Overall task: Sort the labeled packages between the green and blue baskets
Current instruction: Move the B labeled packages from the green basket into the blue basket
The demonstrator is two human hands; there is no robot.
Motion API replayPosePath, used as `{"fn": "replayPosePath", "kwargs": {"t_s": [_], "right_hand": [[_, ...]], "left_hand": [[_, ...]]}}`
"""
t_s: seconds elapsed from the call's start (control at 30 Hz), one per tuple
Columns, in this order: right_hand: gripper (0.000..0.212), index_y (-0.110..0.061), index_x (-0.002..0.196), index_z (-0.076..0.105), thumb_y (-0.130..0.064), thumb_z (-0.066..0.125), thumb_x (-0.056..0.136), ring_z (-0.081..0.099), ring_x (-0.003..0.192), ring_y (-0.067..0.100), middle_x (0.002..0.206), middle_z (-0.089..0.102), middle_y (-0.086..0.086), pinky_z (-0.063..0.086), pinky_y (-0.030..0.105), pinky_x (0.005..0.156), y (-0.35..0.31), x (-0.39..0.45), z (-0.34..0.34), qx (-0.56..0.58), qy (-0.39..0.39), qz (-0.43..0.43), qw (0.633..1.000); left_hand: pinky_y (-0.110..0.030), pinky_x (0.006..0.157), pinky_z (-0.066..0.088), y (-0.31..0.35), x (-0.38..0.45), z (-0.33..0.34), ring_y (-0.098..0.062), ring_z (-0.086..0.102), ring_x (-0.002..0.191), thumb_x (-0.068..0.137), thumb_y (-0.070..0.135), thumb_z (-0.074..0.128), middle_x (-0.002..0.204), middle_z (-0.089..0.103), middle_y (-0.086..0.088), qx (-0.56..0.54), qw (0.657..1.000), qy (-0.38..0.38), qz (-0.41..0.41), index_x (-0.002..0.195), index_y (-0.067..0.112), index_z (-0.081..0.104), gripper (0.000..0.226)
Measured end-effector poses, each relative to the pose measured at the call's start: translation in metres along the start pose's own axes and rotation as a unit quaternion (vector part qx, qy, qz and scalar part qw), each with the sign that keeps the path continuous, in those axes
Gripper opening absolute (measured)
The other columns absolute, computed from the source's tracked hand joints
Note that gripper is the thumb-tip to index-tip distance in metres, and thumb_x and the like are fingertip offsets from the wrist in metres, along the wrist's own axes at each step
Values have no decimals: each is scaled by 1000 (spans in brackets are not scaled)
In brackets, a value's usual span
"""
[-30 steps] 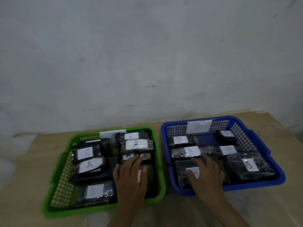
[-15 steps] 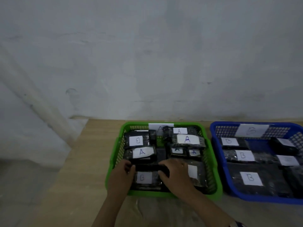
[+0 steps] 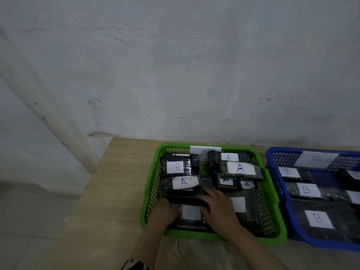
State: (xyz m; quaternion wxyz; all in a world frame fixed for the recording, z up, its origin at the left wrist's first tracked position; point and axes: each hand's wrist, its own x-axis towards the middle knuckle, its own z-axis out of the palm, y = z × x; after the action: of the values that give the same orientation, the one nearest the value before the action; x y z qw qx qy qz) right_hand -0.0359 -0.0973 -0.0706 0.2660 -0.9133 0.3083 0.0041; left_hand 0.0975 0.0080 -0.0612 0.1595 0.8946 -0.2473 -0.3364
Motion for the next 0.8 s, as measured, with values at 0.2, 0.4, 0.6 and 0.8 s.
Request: {"fn": "replayPosePath", "kwargs": {"t_s": [0.2, 0.4, 0.6, 0.8], "right_hand": [[34, -26, 128, 49, -22, 43, 95, 24, 136, 13, 149, 31, -5, 17, 27, 111, 1, -1, -6, 89, 14, 15, 996], [38, -24, 130, 43, -32, 45, 93, 46, 118, 14, 131, 51, 0, 39, 28, 99, -2, -19, -22, 248, 53, 54, 966], [50, -26, 133, 34, -28, 56, 88, 57, 105, 17, 115, 60, 2, 49, 39, 92, 5, -42, -46, 409, 119, 84, 901], [46, -35, 124, 37, -13, 57, 88, 59, 94, -1, 105, 59, -9, 49, 8, 69, 47, -66, -78, 478, 169, 111, 855]], "left_hand": [[-29, 87, 44, -3, -7, -10, -25, 58, 104, 85, 23, 59, 115, 63, -13, -39, 998, 3, 51, 106, 6, 59, 27], [-31, 86, 46, 2, -34, -34, -22, 59, 98, 88, 12, 56, 106, 66, -9, -178, 976, 67, 108, 101, 8, 62, 15], [-19, 63, 41, 32, -48, -24, -17, 59, 85, 89, 8, 54, 84, 65, 0, -274, 950, 59, 136, 89, 12, 62, 9], [-16, 65, 41, 83, -52, 4, -14, 60, 85, 87, 11, 58, 85, 65, 3, -276, 943, 34, 184, 78, 19, 59, 12]]}}
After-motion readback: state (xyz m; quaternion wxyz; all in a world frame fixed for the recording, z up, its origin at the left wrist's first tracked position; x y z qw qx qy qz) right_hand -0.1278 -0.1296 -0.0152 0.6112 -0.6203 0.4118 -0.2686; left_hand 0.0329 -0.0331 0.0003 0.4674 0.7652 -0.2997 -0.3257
